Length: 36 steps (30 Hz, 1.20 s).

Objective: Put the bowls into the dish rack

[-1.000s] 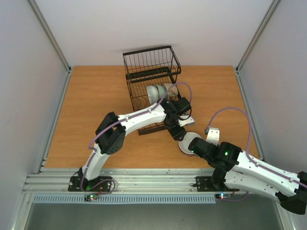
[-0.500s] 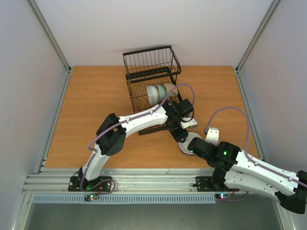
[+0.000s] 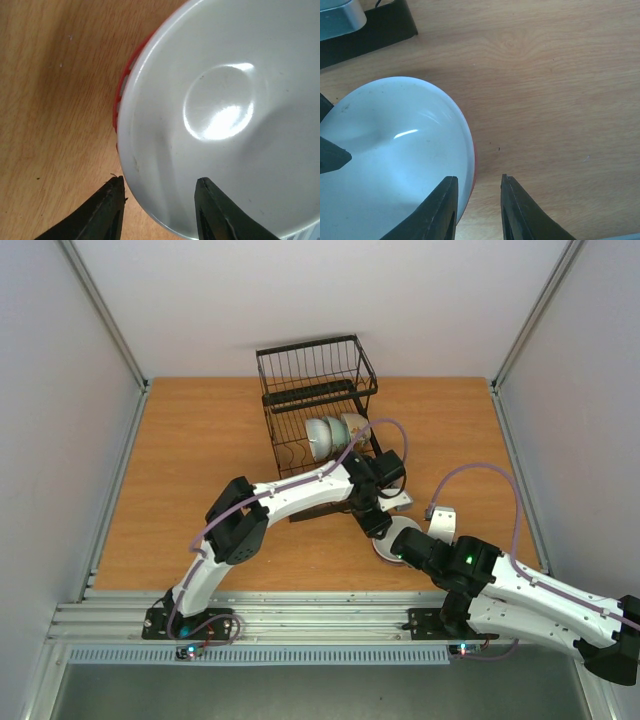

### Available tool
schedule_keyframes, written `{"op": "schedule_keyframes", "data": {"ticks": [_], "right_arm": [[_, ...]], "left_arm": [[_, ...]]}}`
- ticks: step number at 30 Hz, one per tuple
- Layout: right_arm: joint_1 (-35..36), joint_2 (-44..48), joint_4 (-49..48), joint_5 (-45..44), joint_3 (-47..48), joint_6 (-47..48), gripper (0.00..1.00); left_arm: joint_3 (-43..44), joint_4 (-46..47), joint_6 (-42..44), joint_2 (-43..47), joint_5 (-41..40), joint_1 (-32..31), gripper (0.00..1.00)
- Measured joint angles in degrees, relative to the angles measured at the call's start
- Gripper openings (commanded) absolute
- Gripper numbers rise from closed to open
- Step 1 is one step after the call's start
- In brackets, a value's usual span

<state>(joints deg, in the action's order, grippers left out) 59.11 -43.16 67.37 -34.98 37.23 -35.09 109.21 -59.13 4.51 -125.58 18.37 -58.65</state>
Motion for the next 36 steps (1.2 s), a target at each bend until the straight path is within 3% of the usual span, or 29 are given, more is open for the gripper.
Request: {"op": "schedule_keyframes", "data": {"ticks": [9,13,27,36], "right_arm": [[0.11,0.00,0.00,0.00,0.00,0.00,0.26],[0.15,0.00,-0.07,0.02,0.00,-0.02,0.26],[0.63,0.33,-0.24,-0.20,0.11,-0.02,0.27],[2.32,8.20,-0.92,0.26,2.99,4.85,0.53]], "left_arm": [[0.68,0.02,0.20,-0.46,-1.03,0.00,0.18],[0.74,0.85,-0.42,-0.46,-1.44,0.11,0.01],[1.36,1.51,0.13,0.33,-1.27,-0.26,0.01],[-2.12,1.55,2.08,8.15,-0.92,0.76,0.01]]}}
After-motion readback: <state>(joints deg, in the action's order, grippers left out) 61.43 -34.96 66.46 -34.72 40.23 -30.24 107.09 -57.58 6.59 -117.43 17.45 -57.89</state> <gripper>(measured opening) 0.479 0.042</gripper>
